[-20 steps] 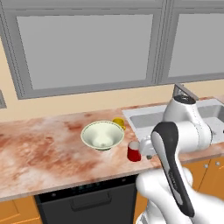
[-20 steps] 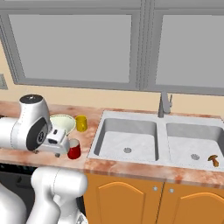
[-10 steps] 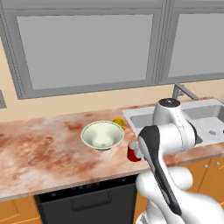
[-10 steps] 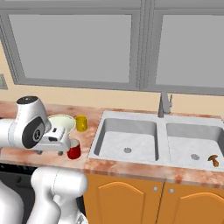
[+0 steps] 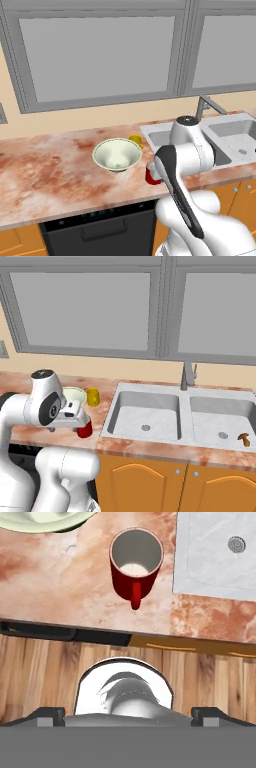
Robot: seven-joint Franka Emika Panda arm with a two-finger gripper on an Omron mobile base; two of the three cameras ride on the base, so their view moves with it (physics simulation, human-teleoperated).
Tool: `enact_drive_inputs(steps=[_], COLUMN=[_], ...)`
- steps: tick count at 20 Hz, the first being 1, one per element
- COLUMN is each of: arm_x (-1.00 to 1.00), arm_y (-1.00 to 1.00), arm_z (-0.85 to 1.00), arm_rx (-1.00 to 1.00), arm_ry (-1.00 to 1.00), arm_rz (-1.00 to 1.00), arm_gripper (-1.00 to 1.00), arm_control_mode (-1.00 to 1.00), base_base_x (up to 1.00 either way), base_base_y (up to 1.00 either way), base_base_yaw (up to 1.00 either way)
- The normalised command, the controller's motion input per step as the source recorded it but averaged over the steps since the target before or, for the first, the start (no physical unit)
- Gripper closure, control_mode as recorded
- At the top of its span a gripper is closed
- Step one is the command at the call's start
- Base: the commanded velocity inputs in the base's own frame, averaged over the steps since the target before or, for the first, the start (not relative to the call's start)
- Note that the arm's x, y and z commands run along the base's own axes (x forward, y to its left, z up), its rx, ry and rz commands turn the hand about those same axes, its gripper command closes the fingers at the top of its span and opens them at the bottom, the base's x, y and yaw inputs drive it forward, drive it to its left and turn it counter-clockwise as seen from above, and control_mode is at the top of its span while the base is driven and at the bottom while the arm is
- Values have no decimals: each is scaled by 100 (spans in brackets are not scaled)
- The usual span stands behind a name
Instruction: Clear the mugs and bowl far away from the sink.
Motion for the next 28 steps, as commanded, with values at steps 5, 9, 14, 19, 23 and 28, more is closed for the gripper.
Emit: enact_drive_inputs(steps=[5, 9, 14, 19, 23, 28], arm_x=[26, 28, 26, 30, 30, 36], arm_y=[0, 0, 0, 0, 0, 0], arm_z=[-24, -24, -23, -32, -40, -33], arm_rx=[0, 0, 0, 0, 4, 6], arm_ry=[0, 0, 0, -2, -4, 0], arm_rz=[0, 0, 0, 0, 0, 0], arm_gripper=[-100, -100, -100, -100, -100, -100], arm_control_mode=[-100, -100, -100, -100, -100, -100], base_base_x=[0, 0, 0, 0, 0, 0], base_base_y=[0, 0, 0, 0, 0, 0], base_base_yaw=[0, 0, 0, 0, 0, 0])
